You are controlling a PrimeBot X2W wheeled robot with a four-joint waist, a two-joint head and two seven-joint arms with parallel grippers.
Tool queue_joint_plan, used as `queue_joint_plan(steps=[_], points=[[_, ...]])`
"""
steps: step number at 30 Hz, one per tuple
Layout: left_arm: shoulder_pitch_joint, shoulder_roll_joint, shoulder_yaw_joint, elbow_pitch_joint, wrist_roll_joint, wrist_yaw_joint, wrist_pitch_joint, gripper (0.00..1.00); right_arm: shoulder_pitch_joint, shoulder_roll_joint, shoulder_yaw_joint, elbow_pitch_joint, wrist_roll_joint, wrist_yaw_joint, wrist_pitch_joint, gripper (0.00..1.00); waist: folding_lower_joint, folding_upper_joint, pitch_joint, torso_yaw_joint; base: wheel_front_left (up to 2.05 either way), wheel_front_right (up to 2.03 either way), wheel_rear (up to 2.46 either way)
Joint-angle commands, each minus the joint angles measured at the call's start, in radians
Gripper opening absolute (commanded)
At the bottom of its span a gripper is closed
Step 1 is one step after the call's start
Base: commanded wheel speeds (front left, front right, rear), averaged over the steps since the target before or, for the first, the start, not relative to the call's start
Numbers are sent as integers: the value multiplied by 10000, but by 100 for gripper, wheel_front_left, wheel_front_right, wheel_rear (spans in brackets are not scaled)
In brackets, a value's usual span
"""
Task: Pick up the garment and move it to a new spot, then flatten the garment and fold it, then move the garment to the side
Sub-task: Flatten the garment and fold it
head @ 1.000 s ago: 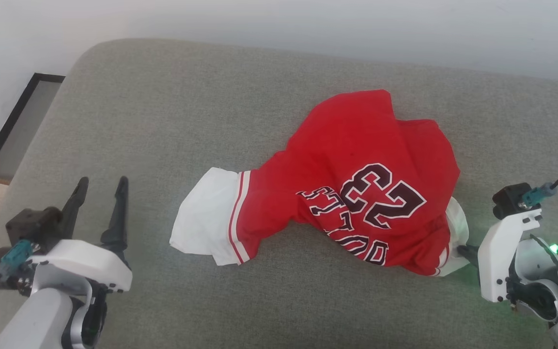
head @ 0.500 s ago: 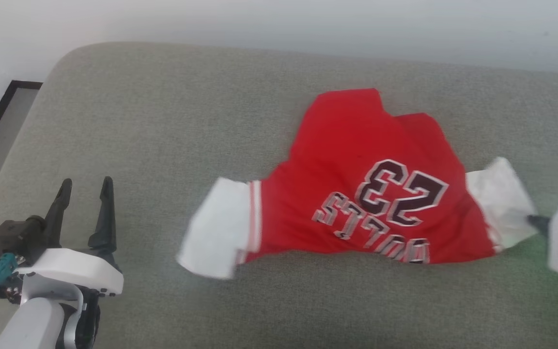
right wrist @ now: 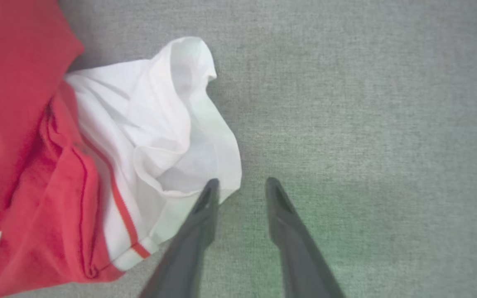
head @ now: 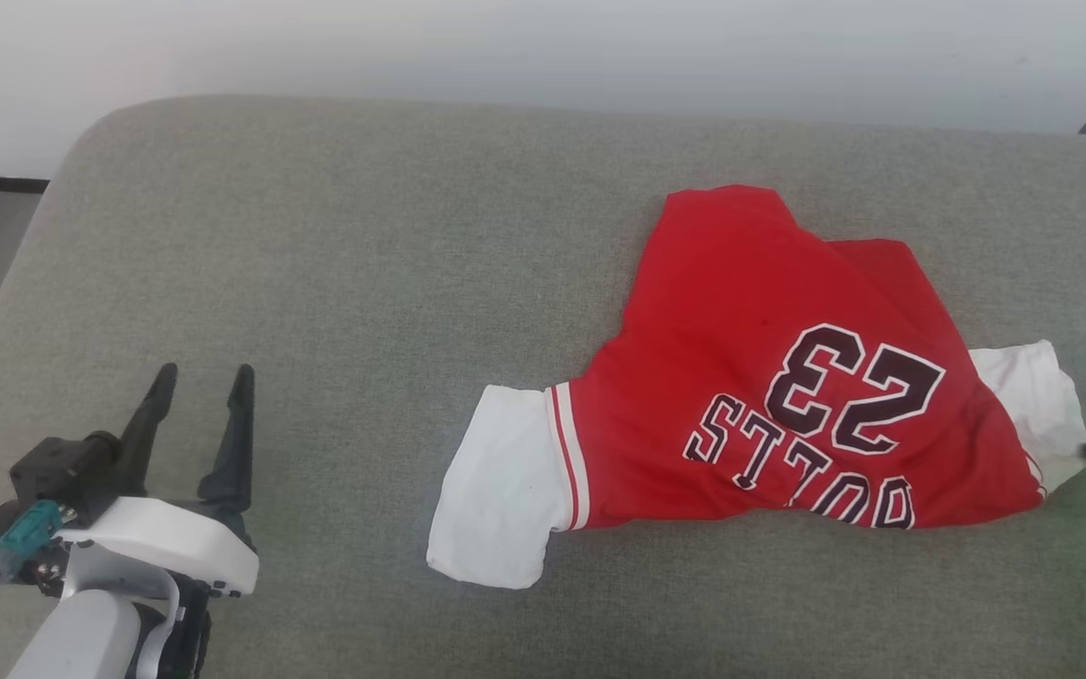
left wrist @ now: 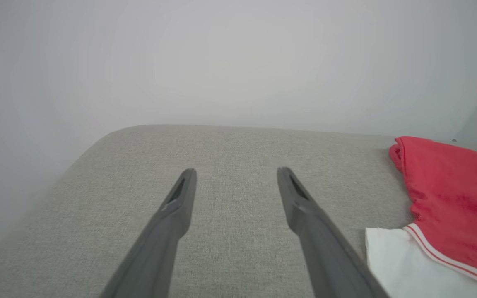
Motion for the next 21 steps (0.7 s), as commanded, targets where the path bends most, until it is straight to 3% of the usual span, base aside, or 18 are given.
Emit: queue_joint_plan(steps=[1, 9, 21], points=[[112, 23, -31, 12, 32, -66, 50, 100, -53, 98, 55, 47, -7, -10, -121, 100, 0, -1, -64, -48, 0, 0, 0], [270, 302, -273, -236, -110, -297, 603, 100, 66, -11, 75, -267, 236, -10, -835, 100, 0, -1, -293, -338, 0, 0, 0], [599, 590, -666, -884, -301, -306, 1762, 100, 615, 326, -570, -2355, -156, -9, -2616, 100, 0, -1, -257, -1082, 0, 0, 0]])
